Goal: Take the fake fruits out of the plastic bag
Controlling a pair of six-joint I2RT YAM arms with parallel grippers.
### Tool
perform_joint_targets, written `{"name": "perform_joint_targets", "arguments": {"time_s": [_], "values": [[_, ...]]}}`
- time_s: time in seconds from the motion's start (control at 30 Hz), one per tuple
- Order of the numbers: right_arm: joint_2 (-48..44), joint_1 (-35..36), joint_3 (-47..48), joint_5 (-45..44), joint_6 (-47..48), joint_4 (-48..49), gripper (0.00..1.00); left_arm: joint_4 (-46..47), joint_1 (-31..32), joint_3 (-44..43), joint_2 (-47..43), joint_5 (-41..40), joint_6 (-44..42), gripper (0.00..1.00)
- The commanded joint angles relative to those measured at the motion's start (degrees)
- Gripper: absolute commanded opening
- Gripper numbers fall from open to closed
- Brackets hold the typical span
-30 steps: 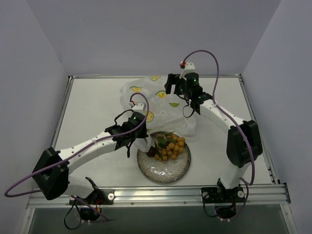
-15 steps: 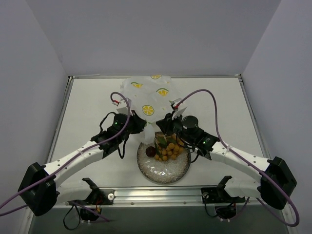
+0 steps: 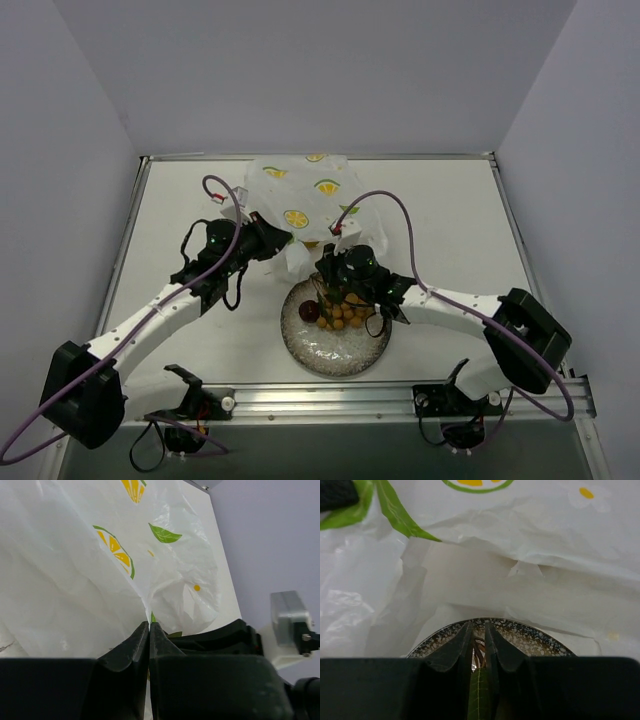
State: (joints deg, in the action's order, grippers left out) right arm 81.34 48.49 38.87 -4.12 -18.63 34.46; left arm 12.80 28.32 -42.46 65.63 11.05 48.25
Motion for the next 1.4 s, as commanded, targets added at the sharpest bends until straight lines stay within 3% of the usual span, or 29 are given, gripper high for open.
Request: {"name": "perform_joint_targets", "arguments": {"time_s": [0.0,0.17,0.27,0.3,0.37,0.4,0.6,1.1,1.37], "values": [[1.97,0.64,2.17,-2.3,-0.26,5.35,0.12,5.12,-0.98,-3.6,0.55,4.5,2.64,0.02],[7.59,-0.23,5.15,-6.24,1.4,8.52,0.15,8.99,-3.35,-3.25,2.05,7.4,6.5,0.02],[11.55,-0.85,7.97,-6.34,2.98,10.54,0.3,10.67,-4.4,-3.68,2.4,8.64,8.35,0.02],[12.43,-1.29,8.67,-6.51,3.86,10.89,0.46,11.19,-4.67,-3.86,2.58,9.07,8.7,0.02],[14.37,-2.17,10.77,-6.17,4.13,10.72,0.58,11.55,-5.02,-4.39,2.84,9.78,9.58,0.02],[14.98,-3.22,11.31,-5.47,4.48,10.98,0.7,11.9,-5.2,-4.48,2.84,9.87,9.67,0.02],[19.73,-5.6,16.31,-3.53,5.62,9.32,0.92,12.25,-5.55,-4.13,3.9,9.34,9.32,0.02],[33.0,-9.29,24.84,8.07,4.74,10.1,0.99,13.22,-7.04,-2.19,6.44,9.87,8.7,0.02],[36.96,-9.73,28.8,7.29,7.29,9.4,1.0,13.4,-7.66,-0.96,6.71,9.7,8.62,0.02]]}}
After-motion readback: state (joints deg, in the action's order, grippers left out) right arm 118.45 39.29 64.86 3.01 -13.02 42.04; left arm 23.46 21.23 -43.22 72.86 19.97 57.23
